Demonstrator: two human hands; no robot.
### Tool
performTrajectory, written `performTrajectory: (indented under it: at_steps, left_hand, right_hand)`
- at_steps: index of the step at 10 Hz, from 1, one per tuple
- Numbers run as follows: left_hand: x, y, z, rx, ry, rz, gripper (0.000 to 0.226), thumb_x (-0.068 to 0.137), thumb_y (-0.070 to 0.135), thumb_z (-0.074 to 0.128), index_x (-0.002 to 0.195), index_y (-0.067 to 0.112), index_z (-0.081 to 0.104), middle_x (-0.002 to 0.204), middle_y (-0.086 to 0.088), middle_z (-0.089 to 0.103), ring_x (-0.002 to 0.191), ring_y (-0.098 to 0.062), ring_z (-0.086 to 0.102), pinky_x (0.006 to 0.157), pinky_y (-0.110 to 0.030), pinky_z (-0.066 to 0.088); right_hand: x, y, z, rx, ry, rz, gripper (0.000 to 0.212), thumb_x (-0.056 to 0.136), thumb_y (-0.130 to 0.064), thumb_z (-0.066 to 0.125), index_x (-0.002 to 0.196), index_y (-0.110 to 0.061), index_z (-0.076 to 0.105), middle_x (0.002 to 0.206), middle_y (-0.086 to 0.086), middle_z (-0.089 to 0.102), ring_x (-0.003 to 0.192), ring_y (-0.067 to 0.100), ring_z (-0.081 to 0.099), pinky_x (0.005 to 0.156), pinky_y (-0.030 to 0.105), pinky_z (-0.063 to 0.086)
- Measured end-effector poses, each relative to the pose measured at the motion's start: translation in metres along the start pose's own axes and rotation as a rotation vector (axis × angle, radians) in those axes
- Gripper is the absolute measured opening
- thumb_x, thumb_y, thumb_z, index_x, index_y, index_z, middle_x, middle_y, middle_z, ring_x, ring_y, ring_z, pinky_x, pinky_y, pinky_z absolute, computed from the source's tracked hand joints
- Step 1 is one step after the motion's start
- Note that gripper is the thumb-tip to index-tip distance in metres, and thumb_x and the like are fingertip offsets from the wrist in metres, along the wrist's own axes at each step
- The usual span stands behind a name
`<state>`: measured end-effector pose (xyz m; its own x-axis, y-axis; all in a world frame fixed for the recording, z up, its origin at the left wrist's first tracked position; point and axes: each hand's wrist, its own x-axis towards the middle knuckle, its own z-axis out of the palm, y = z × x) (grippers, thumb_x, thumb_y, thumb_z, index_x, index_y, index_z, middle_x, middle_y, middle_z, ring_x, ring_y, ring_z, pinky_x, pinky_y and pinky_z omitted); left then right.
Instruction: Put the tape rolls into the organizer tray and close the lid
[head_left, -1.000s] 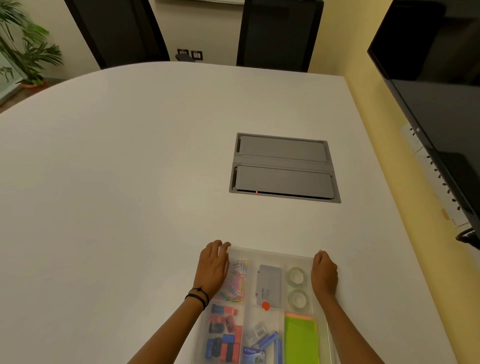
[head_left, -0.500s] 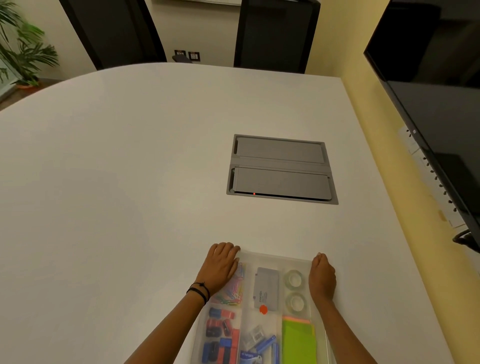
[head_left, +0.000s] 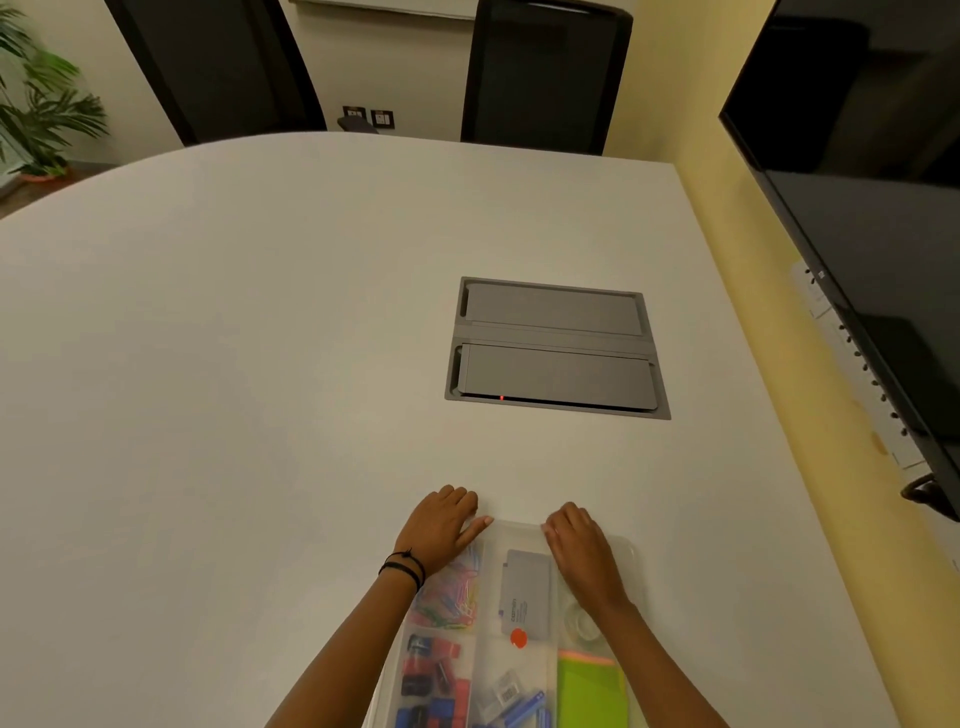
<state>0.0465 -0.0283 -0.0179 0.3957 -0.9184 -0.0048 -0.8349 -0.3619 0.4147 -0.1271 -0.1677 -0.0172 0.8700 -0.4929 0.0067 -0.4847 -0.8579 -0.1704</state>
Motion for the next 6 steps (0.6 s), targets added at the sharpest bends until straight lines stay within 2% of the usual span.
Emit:
performTrajectory:
  at_steps: [1, 2, 3, 4, 5, 6]
  left_hand:
    - [0.001, -0.001, 0.001, -0.014, 0.007, -0.005, 0.034, 0.095, 0.039, 0.045, 0.08, 0.01, 0.051, 0.074, -0.008, 0.056, 0.066, -0.02, 0.044, 0.06, -0.031, 0.037]
    - [0.001, -0.001, 0.002, -0.016, -0.009, -0.025, 0.035, 0.095, 0.042, 0.043, 0.083, 0.011, 0.051, 0.077, -0.007, 0.057, 0.067, -0.017, 0.041, 0.062, -0.029, 0.037]
    - [0.001, -0.002, 0.003, -0.012, 0.012, -0.011, 0.034, 0.095, 0.042, 0.044, 0.082, 0.011, 0.051, 0.077, -0.007, 0.057, 0.068, -0.017, 0.042, 0.062, -0.028, 0.035]
    - [0.001, 0.0, 0.003, -0.003, 0.005, -0.012, 0.033, 0.095, 0.04, 0.044, 0.084, 0.01, 0.053, 0.08, -0.007, 0.058, 0.071, -0.022, 0.048, 0.063, -0.028, 0.035]
    - [0.002, -0.002, 0.005, 0.043, -0.029, -0.012, 0.034, 0.097, 0.042, 0.037, 0.093, 0.013, 0.054, 0.092, -0.006, 0.059, 0.08, -0.022, 0.051, 0.071, -0.031, 0.04]
    - [0.003, -0.002, 0.003, 0.027, -0.036, -0.029, 0.035, 0.097, 0.044, 0.036, 0.105, 0.016, 0.056, 0.109, -0.005, 0.057, 0.093, -0.02, 0.051, 0.083, -0.031, 0.042]
  right_hand:
    - [0.007, 0.001, 0.003, 0.228, -0.003, 0.078, 0.014, 0.093, -0.023, 0.056, 0.083, -0.013, 0.059, 0.084, 0.002, 0.061, 0.078, 0.018, 0.056, 0.071, 0.028, 0.046]
    - [0.009, 0.002, 0.004, 0.308, -0.024, 0.136, 0.021, 0.094, -0.03, 0.052, 0.081, -0.014, 0.056, 0.084, 0.0, 0.061, 0.08, 0.017, 0.054, 0.074, 0.023, 0.036]
    - [0.009, 0.001, 0.002, 0.338, -0.042, 0.145, 0.02, 0.094, -0.031, 0.053, 0.079, -0.018, 0.053, 0.084, 0.0, 0.061, 0.081, 0.017, 0.053, 0.074, 0.021, 0.033]
    - [0.011, 0.001, -0.005, 0.374, -0.131, 0.16, 0.018, 0.095, -0.032, 0.05, 0.081, -0.02, 0.051, 0.085, -0.002, 0.056, 0.084, 0.017, 0.052, 0.074, 0.022, 0.033]
    - [0.014, 0.001, -0.006, 0.358, -0.163, 0.117, 0.021, 0.098, -0.03, 0.043, 0.096, -0.014, 0.056, 0.099, 0.002, 0.061, 0.094, 0.019, 0.054, 0.078, 0.022, 0.034]
    - [0.019, -0.002, -0.016, 0.433, -0.203, 0.139, 0.029, 0.1, -0.03, 0.038, 0.118, -0.015, 0.054, 0.124, 0.002, 0.058, 0.114, 0.019, 0.051, 0.098, 0.027, 0.038]
